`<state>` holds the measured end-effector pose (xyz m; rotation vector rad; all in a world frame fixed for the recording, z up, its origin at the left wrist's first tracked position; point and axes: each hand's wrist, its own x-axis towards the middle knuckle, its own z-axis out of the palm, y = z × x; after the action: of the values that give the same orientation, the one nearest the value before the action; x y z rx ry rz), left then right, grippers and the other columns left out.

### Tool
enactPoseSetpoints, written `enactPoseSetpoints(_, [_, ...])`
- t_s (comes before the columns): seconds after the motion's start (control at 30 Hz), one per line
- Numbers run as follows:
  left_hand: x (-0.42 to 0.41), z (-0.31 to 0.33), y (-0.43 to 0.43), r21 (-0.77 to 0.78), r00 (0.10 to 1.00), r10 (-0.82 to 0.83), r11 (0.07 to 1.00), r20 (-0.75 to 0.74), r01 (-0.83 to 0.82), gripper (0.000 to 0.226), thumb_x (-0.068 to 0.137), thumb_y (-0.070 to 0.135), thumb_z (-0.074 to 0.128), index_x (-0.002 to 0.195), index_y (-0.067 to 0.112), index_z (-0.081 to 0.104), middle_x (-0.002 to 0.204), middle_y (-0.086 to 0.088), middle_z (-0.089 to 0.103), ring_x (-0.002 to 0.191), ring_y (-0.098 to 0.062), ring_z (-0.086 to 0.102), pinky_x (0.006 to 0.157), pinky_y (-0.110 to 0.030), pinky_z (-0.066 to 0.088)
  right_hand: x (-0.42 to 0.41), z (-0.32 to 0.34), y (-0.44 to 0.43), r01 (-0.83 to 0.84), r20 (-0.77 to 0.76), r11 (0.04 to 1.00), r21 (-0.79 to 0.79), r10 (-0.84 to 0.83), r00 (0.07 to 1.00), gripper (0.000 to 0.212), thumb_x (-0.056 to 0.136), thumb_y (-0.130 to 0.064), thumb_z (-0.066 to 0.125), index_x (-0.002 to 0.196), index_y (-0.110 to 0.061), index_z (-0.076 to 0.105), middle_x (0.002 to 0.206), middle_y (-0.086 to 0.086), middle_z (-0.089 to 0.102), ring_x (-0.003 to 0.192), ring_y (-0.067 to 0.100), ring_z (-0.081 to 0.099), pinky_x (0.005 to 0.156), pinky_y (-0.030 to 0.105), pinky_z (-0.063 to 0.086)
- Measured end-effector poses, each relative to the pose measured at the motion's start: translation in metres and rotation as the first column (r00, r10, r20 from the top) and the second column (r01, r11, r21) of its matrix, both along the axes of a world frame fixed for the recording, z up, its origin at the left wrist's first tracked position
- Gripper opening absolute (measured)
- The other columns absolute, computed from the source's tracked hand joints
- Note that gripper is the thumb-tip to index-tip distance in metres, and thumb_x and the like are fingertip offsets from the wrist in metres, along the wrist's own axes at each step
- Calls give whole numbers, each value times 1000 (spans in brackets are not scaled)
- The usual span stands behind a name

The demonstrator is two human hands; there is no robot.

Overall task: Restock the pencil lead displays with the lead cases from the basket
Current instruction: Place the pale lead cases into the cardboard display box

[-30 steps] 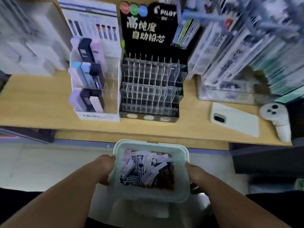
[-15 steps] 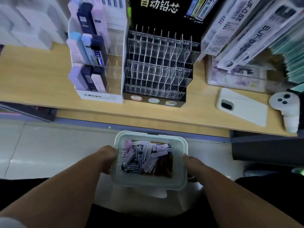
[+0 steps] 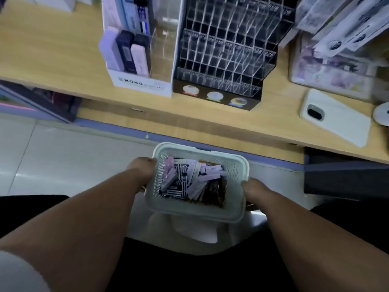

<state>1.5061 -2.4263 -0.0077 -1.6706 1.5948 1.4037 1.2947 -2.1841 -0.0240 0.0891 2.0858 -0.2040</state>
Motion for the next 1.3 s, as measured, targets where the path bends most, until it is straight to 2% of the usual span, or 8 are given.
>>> enactPoseSetpoints(0.07, [12,-3,2,11,994,94,996,-57,-94,42,104,43,42,100,9,65,91,-20,68,77,-37,69,69,-47,61,5,11,-10,-139,-226,990,35,143,964,47,102,-38,45,134,-5,54,128,20,59,112,38,61,89,38,51])
enactPoseSetpoints(0.13, [24,-9,2,54,983,139,990,-118,-134,44,103,45,44,101,7,66,94,-20,69,77,-35,68,64,-39,59,13,22,-23,-320,-552,948,7,270,789,45,100,-37,55,134,-8,53,134,18,52,116,38,56,88,39,47])
enactPoseSetpoints(0.2, [29,-12,2,64,977,144,989,-160,-135,43,104,43,44,103,6,66,96,-20,69,76,-34,67,57,-32,55,22,26,-40,-540,-641,841,-41,392,659,34,96,-34,60,123,-13,61,125,11,55,108,33,58,84,36,47])
enactPoseSetpoints(0.33, [25,-12,-2,46,980,90,995,-178,-83,45,105,42,39,100,7,66,92,-20,69,77,-34,68,63,-37,60,34,6,-55,-735,-294,675,-64,692,660,39,99,-38,57,132,-17,60,125,9,61,110,29,62,83,31,46])
enactPoseSetpoints(0.5, [27,-18,-9,96,971,147,987,-191,-130,44,102,47,45,93,10,67,86,-14,69,71,-29,65,61,-32,54,29,-24,-60,-726,-86,684,-66,721,687,74,100,-38,61,159,-17,24,164,5,31,140,28,44,101,30,38])
enactPoseSetpoints(0.73, [29,-23,-6,89,960,172,984,-222,-156,42,101,48,49,92,12,68,86,-15,70,69,-29,65,63,-36,57,34,-66,-60,-721,-81,691,-49,717,692,90,96,-34,68,162,-13,11,169,5,13,152,25,22,119,35,25])
enactPoseSetpoints(1.03, [30,-28,-4,20,966,137,991,-218,-136,43,100,51,48,95,15,70,89,-15,70,66,-26,63,59,-32,54,38,-90,-67,-747,-192,663,42,739,645,66,82,-29,82,137,-11,50,133,18,51,118,37,52,88,36,44])
enactPoseSetpoints(1.3, [31,-28,-6,-12,978,76,997,-195,-80,46,100,53,45,92,14,69,92,-19,71,67,-30,64,68,-46,59,35,-92,-64,-664,-96,747,-30,659,746,51,101,-31,60,142,-6,43,139,20,53,118,35,56,81,32,40])
